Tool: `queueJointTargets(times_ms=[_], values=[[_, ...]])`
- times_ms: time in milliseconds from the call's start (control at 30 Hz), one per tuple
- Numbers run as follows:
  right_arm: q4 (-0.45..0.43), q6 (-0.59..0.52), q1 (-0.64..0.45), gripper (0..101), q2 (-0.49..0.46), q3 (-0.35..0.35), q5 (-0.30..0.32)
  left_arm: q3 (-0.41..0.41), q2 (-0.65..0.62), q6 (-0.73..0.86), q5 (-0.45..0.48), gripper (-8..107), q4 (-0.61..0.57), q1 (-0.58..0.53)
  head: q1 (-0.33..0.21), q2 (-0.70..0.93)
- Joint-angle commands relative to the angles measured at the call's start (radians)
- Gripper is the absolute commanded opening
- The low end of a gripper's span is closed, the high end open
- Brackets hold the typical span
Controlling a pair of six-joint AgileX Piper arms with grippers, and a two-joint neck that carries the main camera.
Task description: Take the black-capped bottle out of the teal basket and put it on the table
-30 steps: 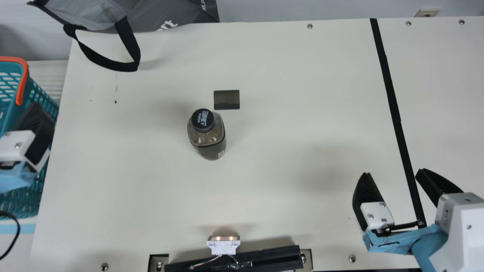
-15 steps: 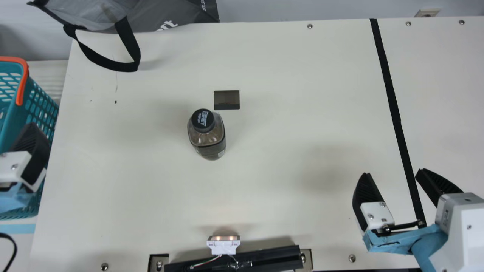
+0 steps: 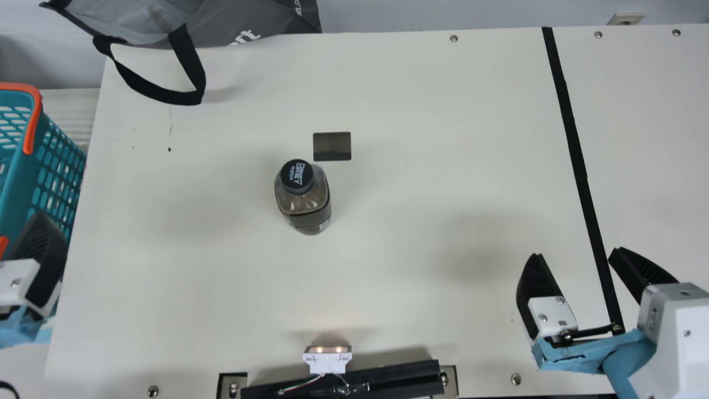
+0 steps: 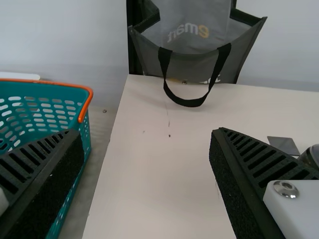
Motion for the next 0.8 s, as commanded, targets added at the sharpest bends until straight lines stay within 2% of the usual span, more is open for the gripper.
queueJointTargets(times_ms=[0, 467, 767], values=[[0.0, 0.0, 0.0, 91, 0.0, 0.0, 0.0, 0.004, -0.019, 0.021, 0.013, 107, -0.017, 0.015, -0.004, 0.008], [0.0, 0.0, 0.0, 91, 0.0, 0.0, 0.0, 0.023, -0.149, 0.174, 0.116, 107, -0.145, 0.144, -0.004, 0.008], [0.0, 0.0, 0.0, 91, 0.0, 0.0, 0.0, 0.023, -0.174, 0.254, 0.15, 107, -0.225, 0.219, -0.004, 0.008]])
